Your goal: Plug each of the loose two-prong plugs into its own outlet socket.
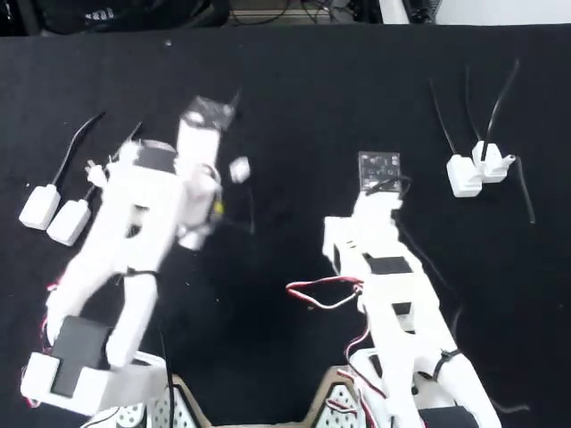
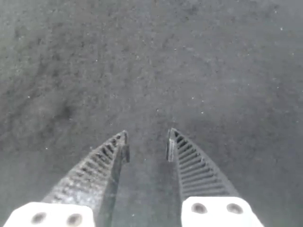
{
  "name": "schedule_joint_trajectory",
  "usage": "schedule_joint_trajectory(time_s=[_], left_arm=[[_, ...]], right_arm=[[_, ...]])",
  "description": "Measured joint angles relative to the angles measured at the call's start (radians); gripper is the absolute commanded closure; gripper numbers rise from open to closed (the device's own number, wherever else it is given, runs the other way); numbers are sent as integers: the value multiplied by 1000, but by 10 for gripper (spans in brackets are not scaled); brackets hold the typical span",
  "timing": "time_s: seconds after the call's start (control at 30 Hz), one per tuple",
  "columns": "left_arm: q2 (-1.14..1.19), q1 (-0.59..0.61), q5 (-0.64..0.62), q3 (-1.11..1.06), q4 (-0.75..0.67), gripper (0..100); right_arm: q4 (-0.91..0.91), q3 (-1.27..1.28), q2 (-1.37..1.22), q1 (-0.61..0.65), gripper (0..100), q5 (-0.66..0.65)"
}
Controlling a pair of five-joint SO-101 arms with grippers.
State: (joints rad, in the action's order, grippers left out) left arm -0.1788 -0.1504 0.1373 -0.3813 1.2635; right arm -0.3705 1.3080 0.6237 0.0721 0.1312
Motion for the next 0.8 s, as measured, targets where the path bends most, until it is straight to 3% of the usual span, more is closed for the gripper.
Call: schedule_joint_trajectory(time_s=[0.07, 0.23, 0.57, 0.8], left_arm=[[-5, -43, -37, -126, -118, 777], [-25, -106, -100, -315, -285, 798], [-129, 43, -112, -219, -127, 801], [-133, 169, -41, -258, -181, 801]], right_arm=[[0, 0, 0, 3, 871, 2], [0, 0, 0, 2, 871, 3], [0, 0, 0, 2, 871, 3], [0, 0, 0, 2, 871, 3]])
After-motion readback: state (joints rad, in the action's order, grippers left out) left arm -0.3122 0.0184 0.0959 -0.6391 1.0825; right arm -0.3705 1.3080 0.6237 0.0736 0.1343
